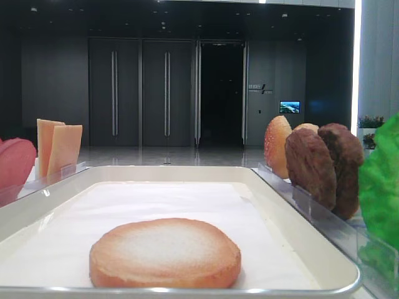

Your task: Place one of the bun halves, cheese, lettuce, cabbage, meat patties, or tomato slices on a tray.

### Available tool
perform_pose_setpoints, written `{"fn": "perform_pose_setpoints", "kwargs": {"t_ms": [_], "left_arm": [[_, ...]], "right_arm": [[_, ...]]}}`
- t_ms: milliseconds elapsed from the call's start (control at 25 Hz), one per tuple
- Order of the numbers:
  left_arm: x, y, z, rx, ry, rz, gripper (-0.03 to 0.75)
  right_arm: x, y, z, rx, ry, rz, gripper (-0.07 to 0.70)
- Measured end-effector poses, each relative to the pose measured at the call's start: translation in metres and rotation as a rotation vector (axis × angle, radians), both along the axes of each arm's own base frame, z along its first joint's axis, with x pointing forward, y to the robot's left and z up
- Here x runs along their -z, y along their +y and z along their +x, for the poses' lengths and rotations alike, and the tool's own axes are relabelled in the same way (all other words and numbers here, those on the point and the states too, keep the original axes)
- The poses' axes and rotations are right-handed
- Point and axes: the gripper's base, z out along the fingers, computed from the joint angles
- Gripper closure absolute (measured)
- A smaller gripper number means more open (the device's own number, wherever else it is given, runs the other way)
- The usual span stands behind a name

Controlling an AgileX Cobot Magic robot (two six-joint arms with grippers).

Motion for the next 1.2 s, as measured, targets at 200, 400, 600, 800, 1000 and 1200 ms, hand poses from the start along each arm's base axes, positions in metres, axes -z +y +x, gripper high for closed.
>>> {"fn": "perform_pose_setpoints", "kwargs": {"t_ms": [200,400,600,800,1000,1200], "left_arm": [[0.000,0.000,-0.006,0.003,-0.038,0.000,0.370],[0.000,0.000,-0.009,0.004,-0.059,0.001,0.370],[0.000,0.000,-0.009,0.005,-0.060,0.000,0.370],[0.000,0.000,-0.014,0.005,-0.095,-0.002,0.370],[0.000,0.000,-0.014,0.005,-0.095,-0.002,0.370],[0.000,0.000,-0.014,0.005,-0.095,-0.002,0.370]], "right_arm": [[0.000,0.000,0.000,0.000,0.000,0.000,0.117],[0.000,0.000,0.000,0.000,0.000,0.000,0.117],[0.000,0.000,0.000,0.000,0.000,0.000,0.117],[0.000,0.000,0.000,0.000,0.000,0.000,0.117],[0.000,0.000,0.000,0.000,0.000,0.000,0.117],[0.000,0.000,0.000,0.000,0.000,0.000,0.117]]}}
